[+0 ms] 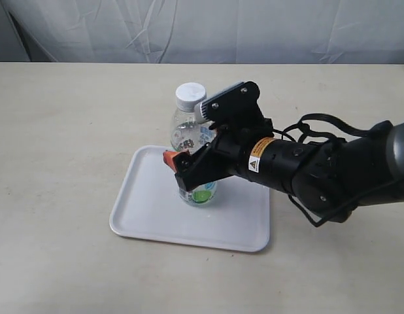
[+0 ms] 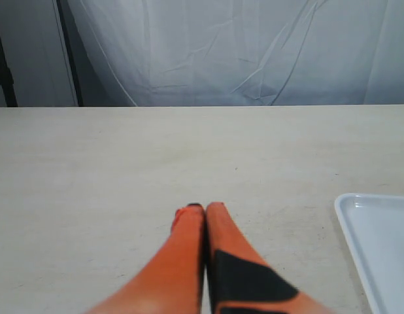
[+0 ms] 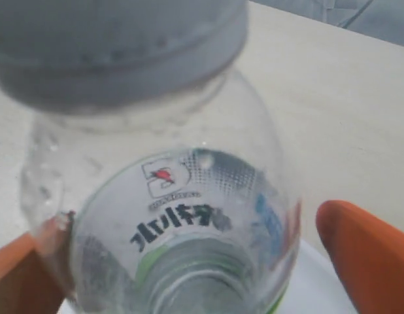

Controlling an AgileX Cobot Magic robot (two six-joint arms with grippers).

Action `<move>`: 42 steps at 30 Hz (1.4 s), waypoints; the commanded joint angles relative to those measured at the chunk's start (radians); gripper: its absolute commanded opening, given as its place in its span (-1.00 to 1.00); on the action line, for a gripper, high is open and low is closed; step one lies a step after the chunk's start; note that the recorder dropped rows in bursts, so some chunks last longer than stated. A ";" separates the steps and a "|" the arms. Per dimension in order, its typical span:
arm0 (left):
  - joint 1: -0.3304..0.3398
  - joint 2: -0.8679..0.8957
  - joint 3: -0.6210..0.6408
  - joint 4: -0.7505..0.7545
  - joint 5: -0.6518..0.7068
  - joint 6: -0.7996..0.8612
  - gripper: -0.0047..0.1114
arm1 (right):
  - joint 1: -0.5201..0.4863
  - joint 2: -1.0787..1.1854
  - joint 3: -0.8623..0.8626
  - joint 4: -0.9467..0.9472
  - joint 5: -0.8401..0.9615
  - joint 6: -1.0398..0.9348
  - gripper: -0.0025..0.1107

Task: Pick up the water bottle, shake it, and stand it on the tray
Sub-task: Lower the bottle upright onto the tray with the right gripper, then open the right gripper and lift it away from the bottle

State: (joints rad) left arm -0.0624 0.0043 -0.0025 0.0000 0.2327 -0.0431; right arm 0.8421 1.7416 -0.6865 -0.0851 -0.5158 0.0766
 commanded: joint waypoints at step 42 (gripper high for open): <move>0.001 -0.004 0.003 0.000 -0.001 -0.001 -0.91 | -0.101 -0.847 -0.018 0.085 0.627 -0.130 -0.97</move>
State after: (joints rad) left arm -0.0624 0.0043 -0.0025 0.0000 0.2327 -0.0431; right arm 0.8063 0.9464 -0.6988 0.0000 -0.0169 -0.0443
